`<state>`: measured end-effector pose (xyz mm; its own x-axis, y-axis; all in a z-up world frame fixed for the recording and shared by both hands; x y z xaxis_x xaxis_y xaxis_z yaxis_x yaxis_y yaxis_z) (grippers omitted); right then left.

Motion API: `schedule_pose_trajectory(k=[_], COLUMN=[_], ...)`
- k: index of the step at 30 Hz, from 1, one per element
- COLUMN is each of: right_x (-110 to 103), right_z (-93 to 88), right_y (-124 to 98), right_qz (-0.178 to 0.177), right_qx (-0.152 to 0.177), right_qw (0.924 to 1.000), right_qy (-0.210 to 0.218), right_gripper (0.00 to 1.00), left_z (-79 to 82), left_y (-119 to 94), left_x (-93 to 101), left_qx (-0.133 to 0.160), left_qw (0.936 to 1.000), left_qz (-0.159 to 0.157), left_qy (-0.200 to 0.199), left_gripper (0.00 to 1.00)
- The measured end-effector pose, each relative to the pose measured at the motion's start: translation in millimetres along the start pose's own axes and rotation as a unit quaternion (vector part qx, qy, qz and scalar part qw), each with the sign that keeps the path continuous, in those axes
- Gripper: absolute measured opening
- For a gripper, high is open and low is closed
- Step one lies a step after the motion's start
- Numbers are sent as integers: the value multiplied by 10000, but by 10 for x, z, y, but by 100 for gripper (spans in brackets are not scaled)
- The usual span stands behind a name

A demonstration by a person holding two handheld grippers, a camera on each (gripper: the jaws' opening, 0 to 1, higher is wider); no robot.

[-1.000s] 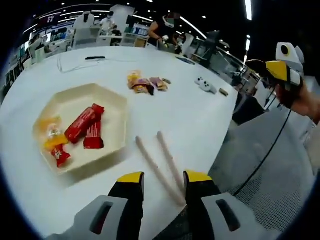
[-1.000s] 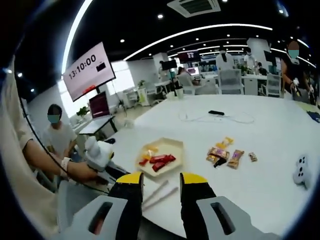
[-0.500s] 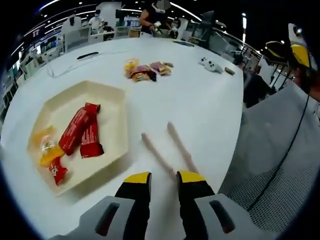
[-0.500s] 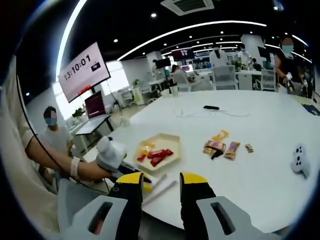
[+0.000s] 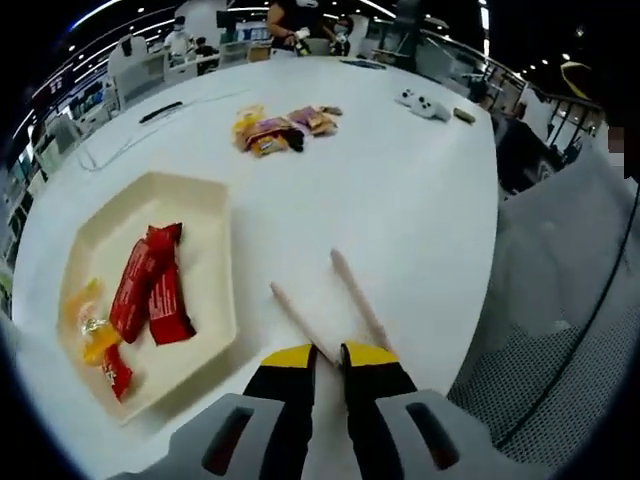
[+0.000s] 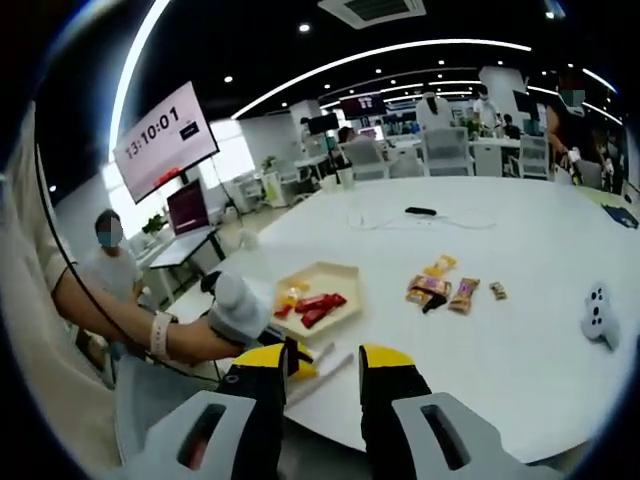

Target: Place the target food into the container with the food tongs after gripping and lifting it, then release it inside without dropping or visibly crushing the food.

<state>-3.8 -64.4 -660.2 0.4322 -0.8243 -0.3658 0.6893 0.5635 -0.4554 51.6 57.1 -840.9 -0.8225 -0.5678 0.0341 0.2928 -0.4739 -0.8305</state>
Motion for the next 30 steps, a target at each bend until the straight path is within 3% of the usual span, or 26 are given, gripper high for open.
schedule_pose_trajectory(k=[9,17,20,21,22,26,29,30], right_x=[14,77,79,78,79,61,21,-7], right_z=[-23,-66,-66,-64,-59,-30,26,63], right_y=[-3,-40,-37,-34,-28,8,48,68], right_qz=[32,9,17,24,29,89,216,311], right_qx=[-22,-13,1,9,14,66,181,260], right_qw=[10000,9998,9997,9996,9996,9994,9986,9978], right_qy=[34,211,262,272,279,341,457,528], right_gripper=[28,28,28,28,28,28,28,28], left_z=[-10,9,61,117,131,328,538,622], left_y=[32,45,-9,-54,-78,-285,-531,-626], left_x=[-59,74,87,74,63,-82,-193,-248], left_qx=[23,173,338,521,541,1141,1806,2069], left_qw=[9999,9987,9981,9954,9949,9791,9518,9390], left_qz=[35,-199,-216,-274,-261,-338,-476,-512], left_qy=[-119,-440,-463,-760,-808,-1649,-2434,-2698], left_gripper=[2,0,0,0,0,0,0,0])
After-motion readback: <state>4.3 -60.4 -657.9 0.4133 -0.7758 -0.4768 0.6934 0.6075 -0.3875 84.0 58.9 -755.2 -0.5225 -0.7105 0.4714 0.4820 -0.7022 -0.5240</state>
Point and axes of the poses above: the point that each gripper's makers call its tool centre point, and the gripper's own axes: y roughly forward along the fingers, x roughly to its right, z roughly out of its top, the point moved 2 cm from there along -y, roughly backward along the fingers, and after that the axes turned 7 degrees about y, right-handed, at the moved point
